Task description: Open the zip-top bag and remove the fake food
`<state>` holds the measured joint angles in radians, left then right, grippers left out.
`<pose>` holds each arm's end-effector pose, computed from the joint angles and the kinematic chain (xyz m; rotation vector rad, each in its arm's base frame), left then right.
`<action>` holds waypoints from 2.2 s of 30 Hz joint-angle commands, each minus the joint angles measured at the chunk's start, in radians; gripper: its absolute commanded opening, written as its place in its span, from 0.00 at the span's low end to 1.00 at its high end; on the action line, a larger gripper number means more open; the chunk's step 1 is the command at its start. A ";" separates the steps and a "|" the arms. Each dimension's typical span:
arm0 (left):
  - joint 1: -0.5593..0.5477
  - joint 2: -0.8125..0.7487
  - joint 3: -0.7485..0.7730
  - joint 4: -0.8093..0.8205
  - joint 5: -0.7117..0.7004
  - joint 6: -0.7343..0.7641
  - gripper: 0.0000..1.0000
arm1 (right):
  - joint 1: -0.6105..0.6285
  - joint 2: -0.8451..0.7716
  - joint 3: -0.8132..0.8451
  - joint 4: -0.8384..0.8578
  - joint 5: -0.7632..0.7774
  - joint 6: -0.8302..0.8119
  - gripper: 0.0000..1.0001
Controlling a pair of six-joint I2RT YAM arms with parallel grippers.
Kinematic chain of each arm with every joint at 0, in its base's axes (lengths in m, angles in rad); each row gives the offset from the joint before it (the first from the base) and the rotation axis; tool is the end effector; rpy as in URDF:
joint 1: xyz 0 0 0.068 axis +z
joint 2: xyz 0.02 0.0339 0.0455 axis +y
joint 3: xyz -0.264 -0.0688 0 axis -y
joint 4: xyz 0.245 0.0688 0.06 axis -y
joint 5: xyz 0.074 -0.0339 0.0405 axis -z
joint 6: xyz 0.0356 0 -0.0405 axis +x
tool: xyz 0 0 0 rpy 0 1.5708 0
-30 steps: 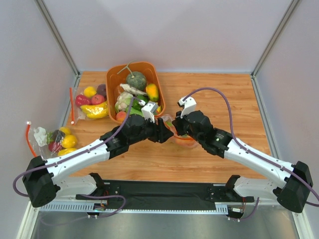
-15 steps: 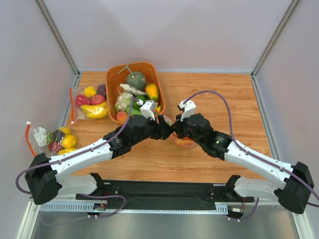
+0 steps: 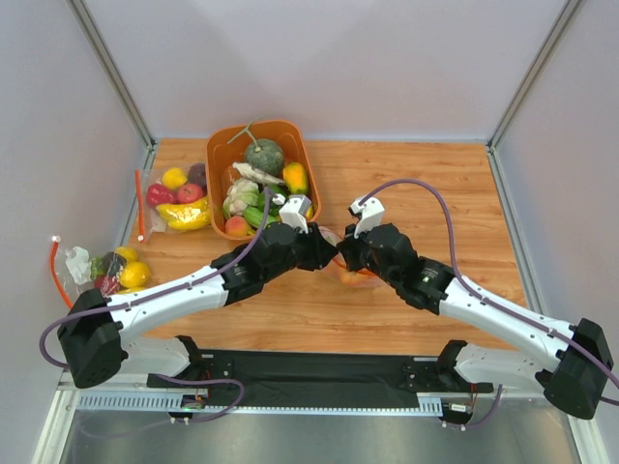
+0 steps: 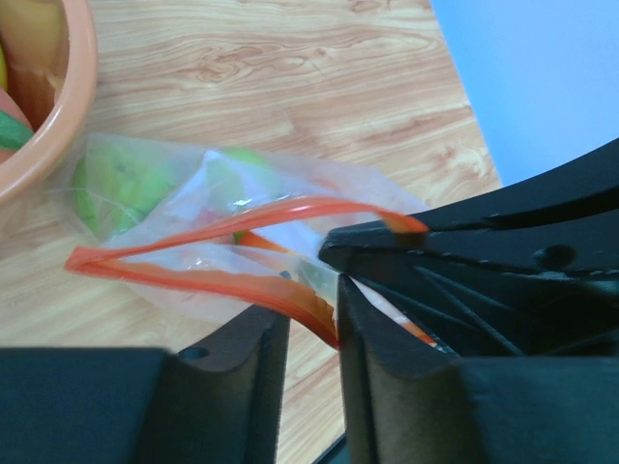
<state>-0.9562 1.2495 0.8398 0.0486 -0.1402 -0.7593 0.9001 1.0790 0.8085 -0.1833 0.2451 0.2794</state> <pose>0.1698 -0.2320 0.2828 0.1031 2.0617 -0.9834 0.1590 0.1866 0.2910 -0.4735 1.9907 0.5002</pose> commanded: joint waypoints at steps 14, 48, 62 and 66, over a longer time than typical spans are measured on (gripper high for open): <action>-0.007 -0.165 0.169 -0.392 -0.032 0.264 0.00 | 0.003 -0.008 0.106 -0.013 0.145 -0.127 0.00; 0.109 -0.088 0.317 -0.705 0.272 0.626 0.00 | -0.102 0.022 0.109 -0.139 0.146 -0.137 0.00; 0.116 -0.024 0.479 -0.714 0.340 0.653 0.00 | -0.052 -0.154 0.287 -0.249 -0.196 -0.158 0.50; 0.128 -0.004 0.493 -0.711 0.356 0.655 0.00 | -0.052 -0.145 0.326 -0.268 -0.369 -0.137 0.46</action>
<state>-0.8402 1.2362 1.2984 -0.6701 0.1871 -0.1268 0.8440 0.9207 1.0824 -0.4191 0.0429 0.1303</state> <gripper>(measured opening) 0.007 0.465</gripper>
